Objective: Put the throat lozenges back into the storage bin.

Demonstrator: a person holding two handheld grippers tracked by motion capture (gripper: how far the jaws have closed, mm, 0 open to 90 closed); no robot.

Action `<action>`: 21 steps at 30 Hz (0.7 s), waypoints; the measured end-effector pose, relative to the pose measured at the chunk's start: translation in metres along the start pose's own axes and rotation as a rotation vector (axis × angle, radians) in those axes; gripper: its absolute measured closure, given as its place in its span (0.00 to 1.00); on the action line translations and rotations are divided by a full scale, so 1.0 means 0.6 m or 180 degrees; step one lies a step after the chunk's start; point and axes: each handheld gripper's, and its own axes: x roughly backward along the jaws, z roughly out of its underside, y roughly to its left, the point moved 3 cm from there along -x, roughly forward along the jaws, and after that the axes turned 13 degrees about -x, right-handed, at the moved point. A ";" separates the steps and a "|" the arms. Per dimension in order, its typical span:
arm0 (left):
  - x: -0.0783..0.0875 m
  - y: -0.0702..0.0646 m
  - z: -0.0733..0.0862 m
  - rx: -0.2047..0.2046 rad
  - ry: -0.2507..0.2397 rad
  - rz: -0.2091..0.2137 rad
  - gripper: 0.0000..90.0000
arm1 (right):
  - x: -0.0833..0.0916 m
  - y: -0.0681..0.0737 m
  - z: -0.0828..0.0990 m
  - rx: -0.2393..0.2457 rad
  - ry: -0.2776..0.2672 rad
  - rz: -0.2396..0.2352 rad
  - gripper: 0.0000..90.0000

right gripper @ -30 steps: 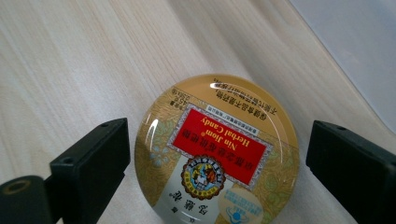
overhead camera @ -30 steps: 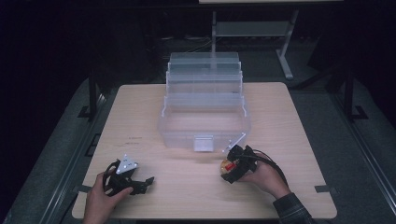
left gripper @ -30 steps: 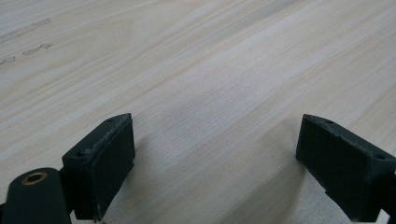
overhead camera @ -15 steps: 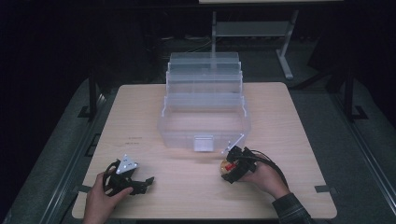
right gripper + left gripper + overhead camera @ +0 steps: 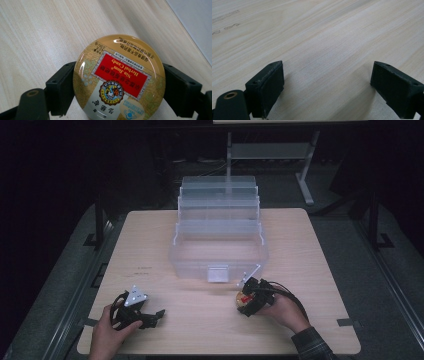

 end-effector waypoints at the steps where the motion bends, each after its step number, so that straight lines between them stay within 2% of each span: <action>1: 0.000 0.000 0.000 0.0000 0.0000 0.0000 0.12 | 0.000 0.000 0.000 0.0002 0.0000 -0.0002 0.22; 21: 0.000 0.000 0.000 0.0000 0.0000 0.0000 0.12 | 0.009 -0.005 0.002 -0.0068 0.0035 -0.0041 0.22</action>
